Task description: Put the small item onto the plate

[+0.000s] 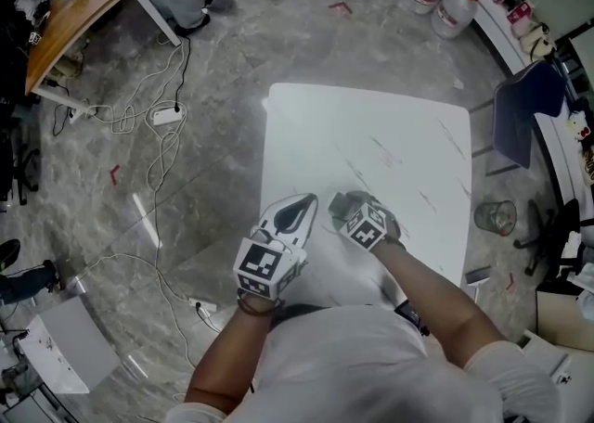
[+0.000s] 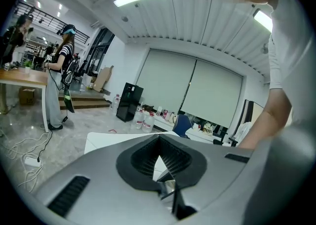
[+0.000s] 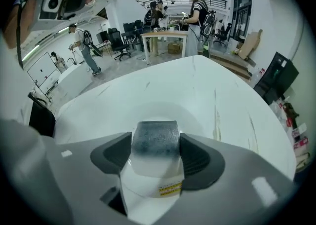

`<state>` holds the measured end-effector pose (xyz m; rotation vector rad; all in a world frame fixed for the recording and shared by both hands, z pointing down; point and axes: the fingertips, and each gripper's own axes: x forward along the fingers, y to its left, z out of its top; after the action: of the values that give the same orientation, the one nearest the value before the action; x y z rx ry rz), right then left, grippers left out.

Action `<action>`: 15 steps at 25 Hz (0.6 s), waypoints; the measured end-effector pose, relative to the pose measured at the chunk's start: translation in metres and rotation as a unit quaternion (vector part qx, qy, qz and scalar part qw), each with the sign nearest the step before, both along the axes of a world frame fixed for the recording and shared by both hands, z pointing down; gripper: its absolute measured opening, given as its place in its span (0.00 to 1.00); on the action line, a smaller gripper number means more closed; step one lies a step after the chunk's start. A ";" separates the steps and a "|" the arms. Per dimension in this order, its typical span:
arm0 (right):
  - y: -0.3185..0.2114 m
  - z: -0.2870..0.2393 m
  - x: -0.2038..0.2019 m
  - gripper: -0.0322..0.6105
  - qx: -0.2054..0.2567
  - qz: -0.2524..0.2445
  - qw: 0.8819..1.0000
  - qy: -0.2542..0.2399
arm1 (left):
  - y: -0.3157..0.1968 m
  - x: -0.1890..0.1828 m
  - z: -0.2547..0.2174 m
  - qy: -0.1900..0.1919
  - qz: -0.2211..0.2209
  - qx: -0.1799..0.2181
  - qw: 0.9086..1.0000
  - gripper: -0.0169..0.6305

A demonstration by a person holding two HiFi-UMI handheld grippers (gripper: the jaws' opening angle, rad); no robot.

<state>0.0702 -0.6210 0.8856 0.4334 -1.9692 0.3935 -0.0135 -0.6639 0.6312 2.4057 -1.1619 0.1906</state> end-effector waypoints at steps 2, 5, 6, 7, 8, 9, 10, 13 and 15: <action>0.004 0.003 -0.001 0.51 0.003 -0.005 1.000 0.008 | 0.008 0.000 0.002 -0.001 0.002 -0.001 1.000 0.04; 0.007 0.003 -0.003 0.51 0.021 -0.017 1.000 0.014 | 0.020 -0.002 0.003 -0.008 0.004 -0.001 1.000 0.04; 0.006 0.001 -0.003 0.51 0.027 -0.019 0.999 0.014 | 0.022 -0.003 -0.001 -0.011 0.005 0.001 1.000 0.04; 0.005 -0.002 -0.003 0.51 0.032 -0.020 0.999 0.011 | 0.022 -0.003 -0.007 -0.014 0.004 0.004 1.000 0.04; 0.005 -0.006 -0.004 0.51 0.037 -0.020 0.999 0.008 | 0.023 -0.003 -0.014 -0.016 0.003 0.007 1.000 0.04; 0.004 -0.012 -0.004 0.51 0.043 -0.020 0.999 0.003 | 0.025 -0.003 -0.019 -0.019 0.003 0.010 1.000 0.04; 0.004 -0.019 -0.004 0.51 0.047 -0.017 0.999 -0.004 | 0.027 -0.002 -0.024 -0.021 0.003 0.013 1.000 0.04; 0.005 -0.047 -0.003 0.49 0.065 0.004 0.997 -0.033 | 0.036 0.002 -0.041 -0.025 0.002 0.022 0.999 0.04; 0.004 -0.073 -0.002 0.44 0.084 0.021 0.994 -0.060 | 0.042 0.006 -0.050 -0.026 0.003 0.028 0.999 0.04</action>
<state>0.0677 -0.6169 0.8128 0.5696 -2.1213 0.2862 -0.0078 -0.6216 0.5808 2.4670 -1.1972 0.2280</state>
